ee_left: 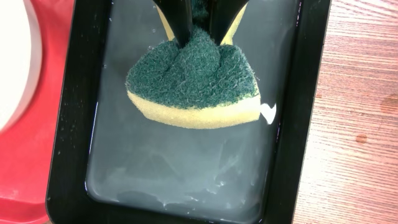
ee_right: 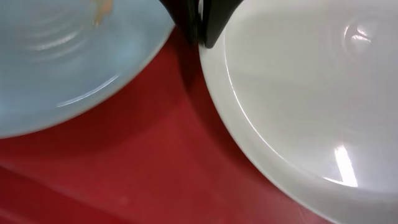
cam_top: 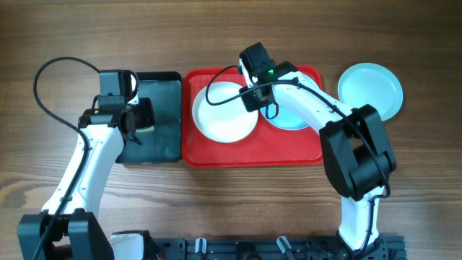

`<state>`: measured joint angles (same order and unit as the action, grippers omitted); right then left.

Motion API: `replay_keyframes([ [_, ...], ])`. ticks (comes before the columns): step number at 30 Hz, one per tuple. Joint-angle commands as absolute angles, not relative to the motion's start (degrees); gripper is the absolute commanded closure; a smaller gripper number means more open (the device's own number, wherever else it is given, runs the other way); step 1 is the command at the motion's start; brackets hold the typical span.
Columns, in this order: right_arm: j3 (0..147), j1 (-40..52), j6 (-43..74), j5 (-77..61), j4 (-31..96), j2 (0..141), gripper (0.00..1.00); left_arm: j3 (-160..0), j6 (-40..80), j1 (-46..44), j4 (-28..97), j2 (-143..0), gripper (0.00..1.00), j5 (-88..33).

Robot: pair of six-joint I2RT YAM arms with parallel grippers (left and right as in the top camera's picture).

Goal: Clean dirty plates on tray and stack at the side

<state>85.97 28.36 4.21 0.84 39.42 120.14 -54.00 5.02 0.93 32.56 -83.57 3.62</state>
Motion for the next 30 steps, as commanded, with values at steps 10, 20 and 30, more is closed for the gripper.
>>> replay_keyframes([
  [10, 86.3, 28.2, 0.2, -1.4, 46.8, 115.4, 0.68, -55.2, 4.7, 1.3, 32.3, -82.8, 0.96, 4.2],
  [20, 85.1, 28.2, 1.8, -18.2, 50.2, 110.3, 0.00, -55.2, 4.7, 1.3, 32.3, -82.8, 0.96, 4.2],
  [30, 84.1, 29.1, 27.0, -2.7, 55.1, 110.3, 0.69, -55.2, 4.7, 1.3, 32.3, -82.8, 0.96, 4.2],
])
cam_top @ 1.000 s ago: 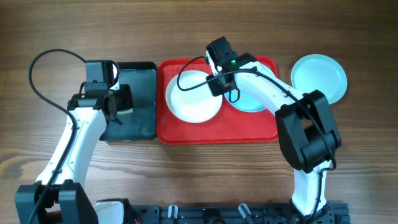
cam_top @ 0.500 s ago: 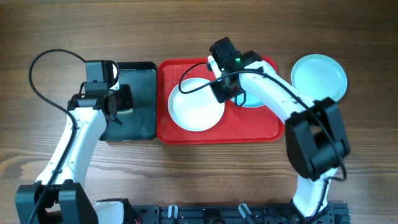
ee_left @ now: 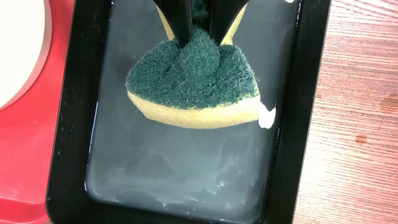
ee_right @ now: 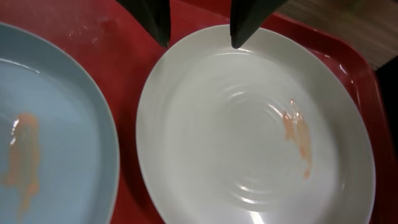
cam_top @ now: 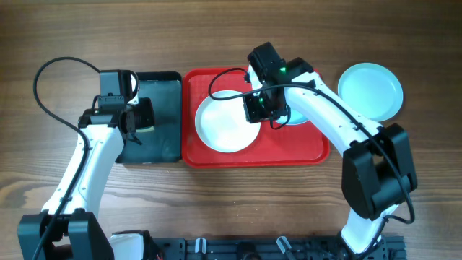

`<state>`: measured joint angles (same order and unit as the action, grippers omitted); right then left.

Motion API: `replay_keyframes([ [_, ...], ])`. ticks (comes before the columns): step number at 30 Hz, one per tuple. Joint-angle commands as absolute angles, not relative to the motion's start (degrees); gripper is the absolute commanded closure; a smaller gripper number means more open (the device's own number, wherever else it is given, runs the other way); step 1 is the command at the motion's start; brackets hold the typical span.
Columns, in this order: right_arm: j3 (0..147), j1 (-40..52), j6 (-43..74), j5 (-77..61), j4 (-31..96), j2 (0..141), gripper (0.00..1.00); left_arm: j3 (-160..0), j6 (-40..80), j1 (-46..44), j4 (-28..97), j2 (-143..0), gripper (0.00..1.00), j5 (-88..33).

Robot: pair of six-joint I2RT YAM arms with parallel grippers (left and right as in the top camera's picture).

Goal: Clean dirty plates on tray and stack at the side

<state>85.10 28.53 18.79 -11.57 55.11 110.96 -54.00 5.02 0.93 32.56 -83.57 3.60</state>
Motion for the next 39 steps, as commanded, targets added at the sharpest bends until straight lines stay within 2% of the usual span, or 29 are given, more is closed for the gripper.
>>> replay_keyframes([
  [1, 83.5, 29.1, 27.5, -1.6, 54.8, 110.3, 0.70, -55.2, 4.7, 1.3, 32.3, -82.8, 0.96, 4.2],
  [7, 75.9, 29.1, 27.0, -1.5, 44.2, 110.3, 0.84, -55.2, 4.7, 1.3, 32.3, -82.8, 0.96, 4.2],
  [16, 71.7, 29.1, 27.0, -4.8, 36.6, 110.4, 0.85, -55.2, 4.7, 1.3, 32.3, -82.8, 0.96, 4.2],
  [18, 71.5, 29.1, 27.0, -5.0, 36.5, 110.4, 0.87, -55.2, 4.7, 1.3, 32.3, -82.8, 0.96, 4.2],
  [20, 71.5, 29.1, 27.0, -5.0, 36.5, 110.4, 0.96, -55.2, 4.7, 1.3, 32.3, -82.8, 0.96, 4.2],
  [27, 71.5, 29.1, 27.0, -5.0, 36.5, 110.4, 0.96, -55.2, -3.7, 1.1, 26.5, -82.8, 0.96, 4.1],
  [39, 71.5, 29.1, 27.0, -6.5, 36.0, 110.4, 0.96, -55.6, -6.7, -0.5, 21.2, -82.8, 0.96, 9.3],
])
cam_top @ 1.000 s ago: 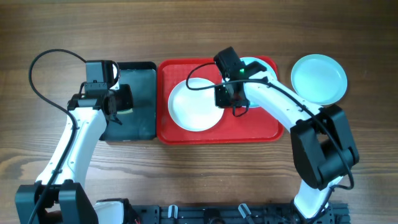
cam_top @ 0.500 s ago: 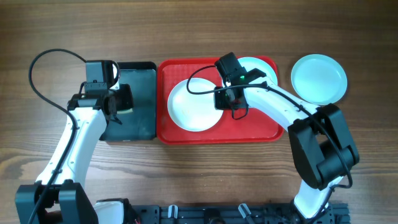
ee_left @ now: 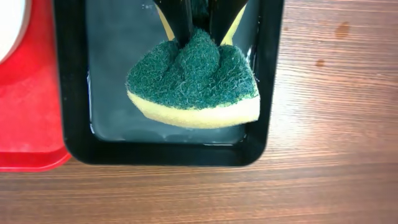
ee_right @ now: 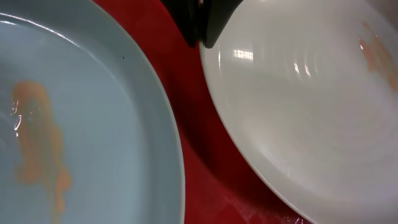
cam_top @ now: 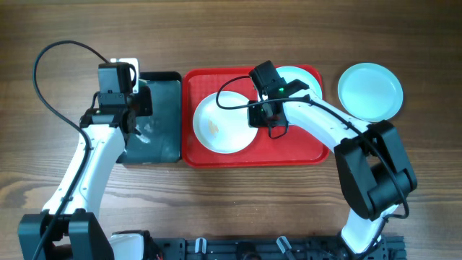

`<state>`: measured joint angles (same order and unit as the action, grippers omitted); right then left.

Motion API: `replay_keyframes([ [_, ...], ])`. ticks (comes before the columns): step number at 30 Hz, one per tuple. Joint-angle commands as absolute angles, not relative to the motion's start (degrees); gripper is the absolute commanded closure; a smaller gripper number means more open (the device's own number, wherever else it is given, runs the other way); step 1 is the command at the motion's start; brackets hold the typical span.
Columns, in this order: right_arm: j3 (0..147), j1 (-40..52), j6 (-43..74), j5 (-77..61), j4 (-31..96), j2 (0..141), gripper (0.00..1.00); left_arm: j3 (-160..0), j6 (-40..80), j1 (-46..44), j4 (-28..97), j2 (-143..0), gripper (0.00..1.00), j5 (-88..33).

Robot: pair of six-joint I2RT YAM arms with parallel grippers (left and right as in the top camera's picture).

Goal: Clean dirty plates on tray and stack at the side
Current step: 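Lift the wet sponge out of the black tray with the left gripper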

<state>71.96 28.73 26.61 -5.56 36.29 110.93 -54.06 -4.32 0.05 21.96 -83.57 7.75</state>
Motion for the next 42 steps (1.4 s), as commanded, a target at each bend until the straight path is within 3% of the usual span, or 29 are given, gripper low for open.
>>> replay_keyframes([
  [1, 71.5, 29.1, 27.0, -6.5, 36.0, 110.4, 0.96, -55.6, -6.7, -0.5, 21.1, -82.8, 0.96, 9.3],
  [10, 71.5, 29.1, 27.0, -6.5, 36.0, 110.4, 0.96, -55.6, -6.6, -1.3, 15.2, -82.3, 0.96, 9.3],
  [17, 71.5, 29.1, 27.0, -6.5, 36.0, 110.4, 0.96, -55.6, -6.7, -7.7, 15.4, -81.0, 0.96, 19.4],
  [25, 71.5, 29.1, 27.0, -6.5, 36.1, 110.4, 0.96, -55.5, -6.6, -7.9, 18.2, -81.0, 0.96, 19.6],
  [30, 71.5, 29.1, 27.2, -6.6, 36.2, 110.4, 0.96, -55.5, 1.8, -7.9, 19.2, -81.0, 0.96, 19.6],
  [32, 71.5, 29.1, 27.2, -8.1, 36.1, 110.4, 0.96, -55.8, 3.9, -7.9, 18.4, -80.9, 0.96, 16.8],
  [37, 71.5, 29.1, 27.2, -9.1, 35.2, 110.4, 0.96, -60.2, 9.0, -8.4, 21.7, -80.8, 0.96, -6.6],
  [42, 71.5, 29.1, 27.2, -9.1, 35.2, 110.4, 0.96, -60.1, 14.6, -12.8, 27.6, -83.6, 0.96, -8.8],
])
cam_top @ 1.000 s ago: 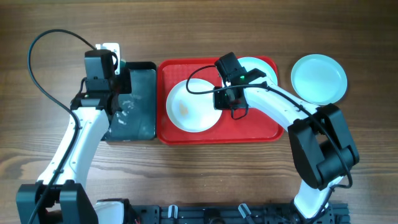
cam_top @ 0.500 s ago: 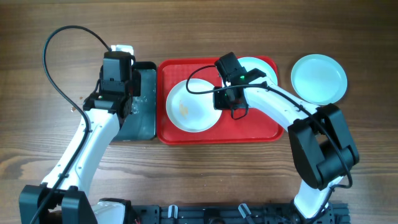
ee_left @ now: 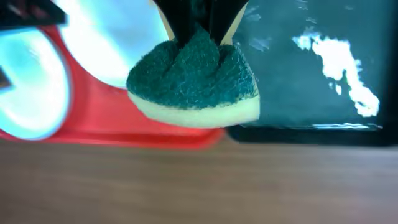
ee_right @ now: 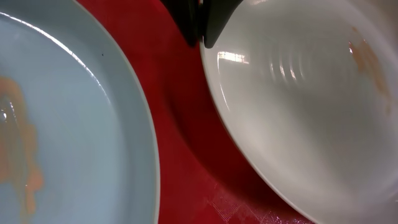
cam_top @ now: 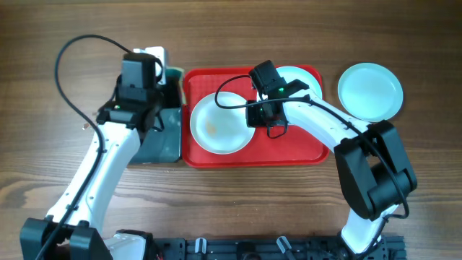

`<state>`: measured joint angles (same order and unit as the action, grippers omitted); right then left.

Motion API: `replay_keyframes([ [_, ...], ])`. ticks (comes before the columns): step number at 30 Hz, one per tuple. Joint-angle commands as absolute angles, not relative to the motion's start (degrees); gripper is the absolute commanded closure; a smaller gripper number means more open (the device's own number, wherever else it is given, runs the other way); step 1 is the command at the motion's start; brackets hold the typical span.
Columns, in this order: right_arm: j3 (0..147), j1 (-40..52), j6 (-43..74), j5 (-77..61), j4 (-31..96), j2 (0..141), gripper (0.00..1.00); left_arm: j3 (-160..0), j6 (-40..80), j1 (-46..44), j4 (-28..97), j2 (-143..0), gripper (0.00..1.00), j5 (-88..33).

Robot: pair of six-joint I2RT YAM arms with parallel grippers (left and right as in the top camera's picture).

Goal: Clean dirty plates on tray and stack at the side
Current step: 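Lift the wet sponge out of the black tray with the left gripper, then scrub the white plate held by the right gripper with the sponge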

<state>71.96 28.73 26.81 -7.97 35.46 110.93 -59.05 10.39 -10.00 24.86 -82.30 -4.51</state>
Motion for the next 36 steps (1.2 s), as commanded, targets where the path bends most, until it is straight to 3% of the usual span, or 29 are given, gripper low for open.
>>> replay_keyframes([
  [1, 71.5, 29.1, 27.2, -9.1, 35.2, 110.4, 0.96, -60.1, 15.6, -13.7, 28.6, -84.5, 0.96, -8.8],
  [9, 71.5, 30.0, 30.7, -9.1, 34.5, 110.4, 0.96, -60.0, 20.3, -21.5, 30.9, -93.1, 0.96, -6.3],
  [19, 71.5, 32.4, 33.2, -5.7, 34.3, 110.4, 0.96, -60.0, 29.5, -22.1, 31.7, -93.1, 0.96, 1.2],
  [36, 71.5, 32.4, 33.0, -3.9, 35.2, 110.4, 0.96, -59.9, 30.5, -24.9, 33.7, -99.9, 0.96, 3.3],
])
